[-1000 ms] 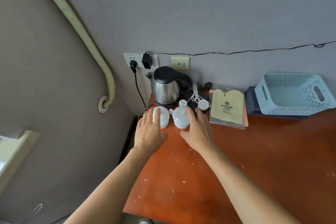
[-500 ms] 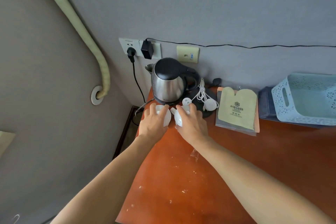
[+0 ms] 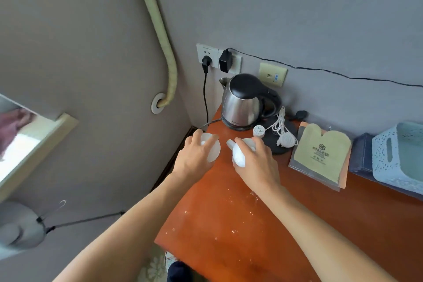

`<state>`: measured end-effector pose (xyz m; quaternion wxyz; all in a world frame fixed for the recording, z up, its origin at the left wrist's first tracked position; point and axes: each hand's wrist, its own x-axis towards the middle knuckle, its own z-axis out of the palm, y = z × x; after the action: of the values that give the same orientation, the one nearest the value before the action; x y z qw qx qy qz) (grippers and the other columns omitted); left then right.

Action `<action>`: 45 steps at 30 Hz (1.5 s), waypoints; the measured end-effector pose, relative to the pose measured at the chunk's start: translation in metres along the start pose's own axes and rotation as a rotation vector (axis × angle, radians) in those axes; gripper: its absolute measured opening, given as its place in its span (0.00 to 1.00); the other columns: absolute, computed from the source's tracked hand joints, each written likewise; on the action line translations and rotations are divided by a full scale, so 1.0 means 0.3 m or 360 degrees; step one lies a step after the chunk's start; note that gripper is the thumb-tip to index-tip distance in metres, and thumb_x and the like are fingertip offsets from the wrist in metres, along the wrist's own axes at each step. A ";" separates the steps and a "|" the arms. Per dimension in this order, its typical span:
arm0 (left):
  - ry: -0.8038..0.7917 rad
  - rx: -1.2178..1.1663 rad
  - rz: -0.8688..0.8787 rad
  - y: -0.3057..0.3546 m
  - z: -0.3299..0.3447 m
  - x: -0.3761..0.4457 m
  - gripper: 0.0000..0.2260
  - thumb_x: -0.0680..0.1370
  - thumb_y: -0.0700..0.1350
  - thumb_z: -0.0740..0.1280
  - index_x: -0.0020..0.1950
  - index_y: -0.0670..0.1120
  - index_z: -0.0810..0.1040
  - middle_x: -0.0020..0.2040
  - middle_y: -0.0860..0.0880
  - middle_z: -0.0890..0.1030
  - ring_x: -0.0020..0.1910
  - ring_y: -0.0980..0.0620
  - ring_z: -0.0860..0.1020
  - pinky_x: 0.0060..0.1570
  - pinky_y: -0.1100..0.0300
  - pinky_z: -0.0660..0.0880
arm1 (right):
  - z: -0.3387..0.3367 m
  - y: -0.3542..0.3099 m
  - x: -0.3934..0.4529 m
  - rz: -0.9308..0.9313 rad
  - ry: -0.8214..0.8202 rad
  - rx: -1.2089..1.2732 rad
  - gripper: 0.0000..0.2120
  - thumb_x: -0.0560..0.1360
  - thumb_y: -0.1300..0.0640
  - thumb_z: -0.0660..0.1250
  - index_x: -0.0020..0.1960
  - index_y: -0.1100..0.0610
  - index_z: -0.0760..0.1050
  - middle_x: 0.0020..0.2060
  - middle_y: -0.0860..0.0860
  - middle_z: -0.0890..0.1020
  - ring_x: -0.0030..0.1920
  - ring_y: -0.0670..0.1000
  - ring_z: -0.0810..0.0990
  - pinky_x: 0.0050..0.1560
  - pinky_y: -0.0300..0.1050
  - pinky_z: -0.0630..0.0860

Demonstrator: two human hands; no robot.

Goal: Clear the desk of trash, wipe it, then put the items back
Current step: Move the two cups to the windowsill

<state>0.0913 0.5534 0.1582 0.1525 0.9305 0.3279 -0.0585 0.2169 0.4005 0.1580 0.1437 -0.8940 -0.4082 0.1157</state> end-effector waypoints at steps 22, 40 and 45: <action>0.0721 -0.0127 -0.0841 -0.708 -0.524 -1.083 0.35 0.72 0.56 0.76 0.77 0.62 0.65 0.67 0.48 0.68 0.63 0.42 0.74 0.56 0.46 0.78 | -0.040 -1.140 -0.321 -0.1194 -0.0233 0.0166 0.31 0.73 0.42 0.72 0.74 0.38 0.67 0.65 0.48 0.70 0.61 0.57 0.76 0.54 0.51 0.77; 0.0684 -0.0298 -0.1014 -1.132 -0.762 -0.981 0.31 0.74 0.52 0.74 0.75 0.60 0.68 0.61 0.44 0.71 0.59 0.39 0.76 0.54 0.50 0.76 | -0.042 -1.789 -0.098 -0.1237 -0.0394 -0.0142 0.33 0.70 0.44 0.75 0.73 0.37 0.68 0.69 0.52 0.70 0.66 0.58 0.75 0.64 0.52 0.75; 0.0595 -0.0282 -0.1098 -1.208 -0.731 -0.918 0.33 0.73 0.53 0.74 0.76 0.61 0.67 0.62 0.44 0.72 0.62 0.39 0.75 0.58 0.49 0.76 | 0.027 -1.817 -0.006 -0.1256 -0.0426 -0.0169 0.33 0.70 0.43 0.75 0.73 0.36 0.67 0.69 0.53 0.70 0.67 0.58 0.74 0.65 0.54 0.74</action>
<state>-0.3488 0.7285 0.3342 0.1412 0.7437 0.6468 0.0925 -0.1666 0.7415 0.3422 0.0763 -0.6522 -0.7400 0.1457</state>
